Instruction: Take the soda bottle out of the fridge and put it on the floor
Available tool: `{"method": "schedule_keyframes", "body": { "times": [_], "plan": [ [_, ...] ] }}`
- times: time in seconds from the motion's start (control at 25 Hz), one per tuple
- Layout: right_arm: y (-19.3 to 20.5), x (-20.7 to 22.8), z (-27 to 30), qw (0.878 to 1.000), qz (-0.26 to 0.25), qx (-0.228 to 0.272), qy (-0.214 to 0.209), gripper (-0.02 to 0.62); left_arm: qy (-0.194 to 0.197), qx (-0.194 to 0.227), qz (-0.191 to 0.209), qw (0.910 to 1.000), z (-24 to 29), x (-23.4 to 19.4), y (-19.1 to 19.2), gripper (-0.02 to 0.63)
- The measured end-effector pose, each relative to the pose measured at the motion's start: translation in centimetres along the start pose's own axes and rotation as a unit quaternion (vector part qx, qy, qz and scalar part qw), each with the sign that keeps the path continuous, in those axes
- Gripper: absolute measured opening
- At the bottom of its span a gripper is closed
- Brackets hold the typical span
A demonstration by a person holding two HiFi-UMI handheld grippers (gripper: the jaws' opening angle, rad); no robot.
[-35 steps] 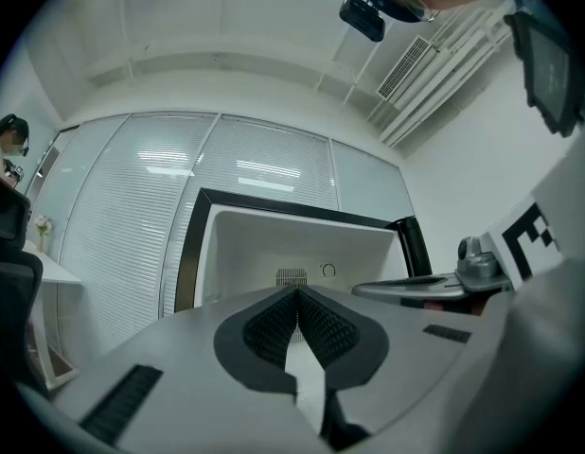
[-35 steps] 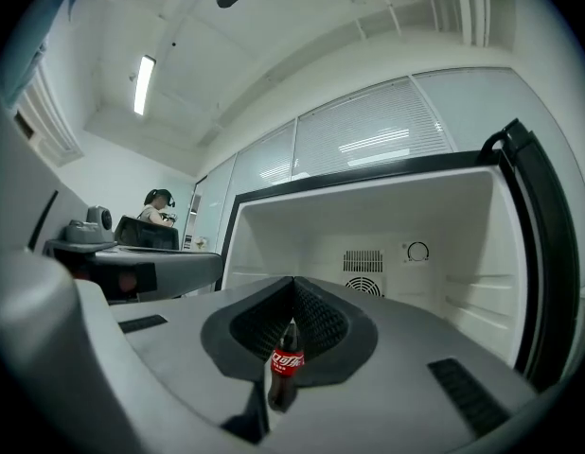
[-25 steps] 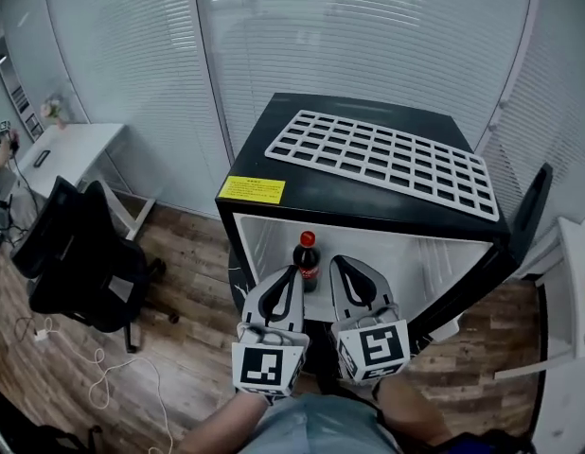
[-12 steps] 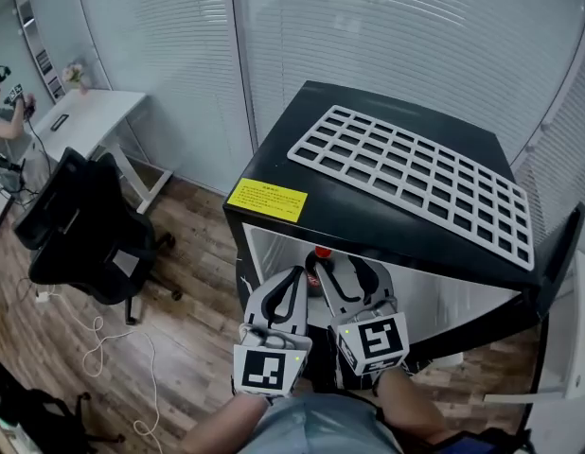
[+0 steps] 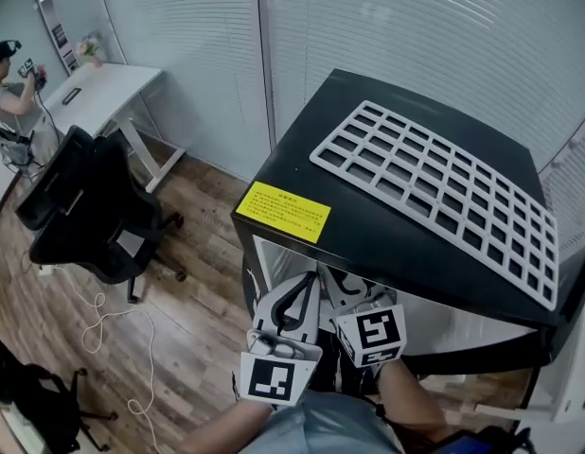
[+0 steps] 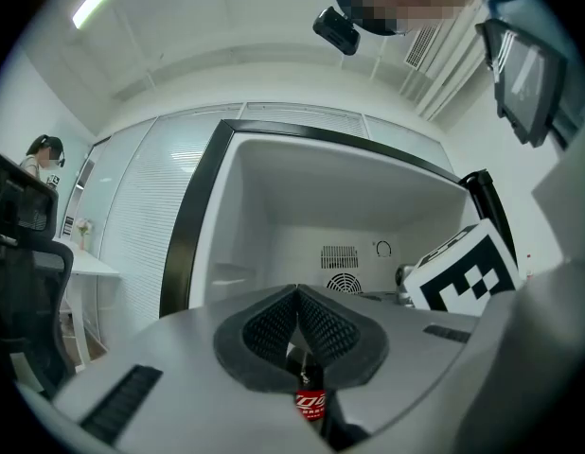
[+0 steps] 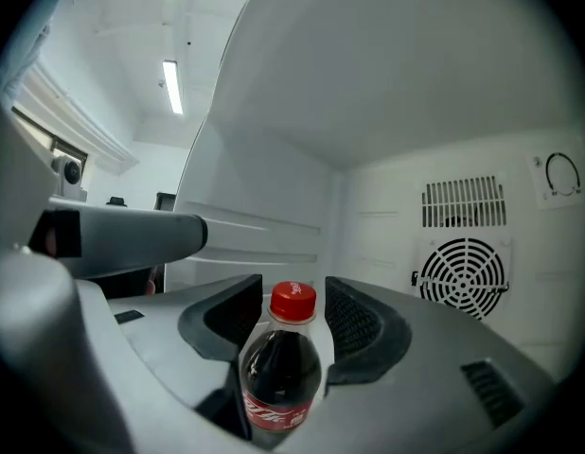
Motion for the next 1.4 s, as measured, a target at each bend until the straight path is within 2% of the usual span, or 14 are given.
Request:
{"method": "schedule_keyframes", "body": {
  "times": [0.28, 0.68, 0.88, 1.16, 1.4],
  "plan": [
    [0.9, 0.3, 1.4, 1.000, -0.007, -0.022, -0.009, 0.201, -0.008, -0.003, 0.001, 1.0000, 0.2, 0.4, 0.3, 0.017],
    [0.0, -0.1, 2.1, 0.999, -0.020, -0.023, -0.023, 0.144, -0.017, -0.012, 0.002, 0.9998, 0.0, -0.1, 0.7, 0.017],
    [-0.3, -0.1, 1.8, 0.999, -0.023, -0.035, -0.027, 0.138, -0.019, -0.006, 0.000, 0.9998, -0.1, -0.3, 0.5, 0.017],
    [-0.5, -0.6, 1.5, 0.999, -0.029, -0.041, -0.017, 0.132, -0.013, 0.000, 0.000, 0.9999, -0.4, -1.0, 0.2, 0.017],
    [-1.9, -0.6, -1.0, 0.999, -0.026, -0.023, 0.007, 0.130, 0.001, 0.010, -0.005, 0.9999, -1.4, -0.2, -0.6, 0.017]
  ]
}}
Point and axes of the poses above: the fingertips, and each gripper's own axes: z forward along the fingers, x to its right, y out of its underside, the point moved 6 cm from there along -z, backward along the fingers, and after that the axes turned 9 degrees about -x, right-handed, at the moved point
